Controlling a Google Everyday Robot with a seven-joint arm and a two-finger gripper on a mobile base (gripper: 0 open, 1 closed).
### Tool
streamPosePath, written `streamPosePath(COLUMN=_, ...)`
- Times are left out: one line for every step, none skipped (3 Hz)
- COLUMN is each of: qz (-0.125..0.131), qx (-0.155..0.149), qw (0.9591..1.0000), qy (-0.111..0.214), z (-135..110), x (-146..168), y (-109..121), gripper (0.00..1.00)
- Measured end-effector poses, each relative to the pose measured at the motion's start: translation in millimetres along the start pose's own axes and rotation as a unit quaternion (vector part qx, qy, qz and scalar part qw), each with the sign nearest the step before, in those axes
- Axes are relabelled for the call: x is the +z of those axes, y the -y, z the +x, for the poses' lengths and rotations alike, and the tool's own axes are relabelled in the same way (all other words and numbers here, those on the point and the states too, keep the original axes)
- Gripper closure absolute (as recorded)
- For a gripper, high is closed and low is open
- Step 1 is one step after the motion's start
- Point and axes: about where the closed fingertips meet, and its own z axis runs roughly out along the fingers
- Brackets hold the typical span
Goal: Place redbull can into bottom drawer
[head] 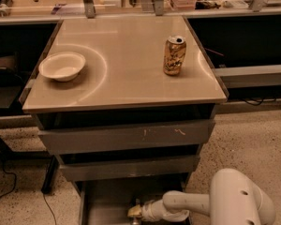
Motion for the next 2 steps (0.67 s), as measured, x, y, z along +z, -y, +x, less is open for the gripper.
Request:
streamPosePath(qz=0.0, qx=0.0, qw=1.0, qy=0.0, z=0.0, x=0.0, y=0.0, gripper=0.13)
streamPosePath(qz=0.0, qx=0.0, qw=1.0, qy=0.0, z=0.1, x=0.1, y=0.0, gripper=0.0)
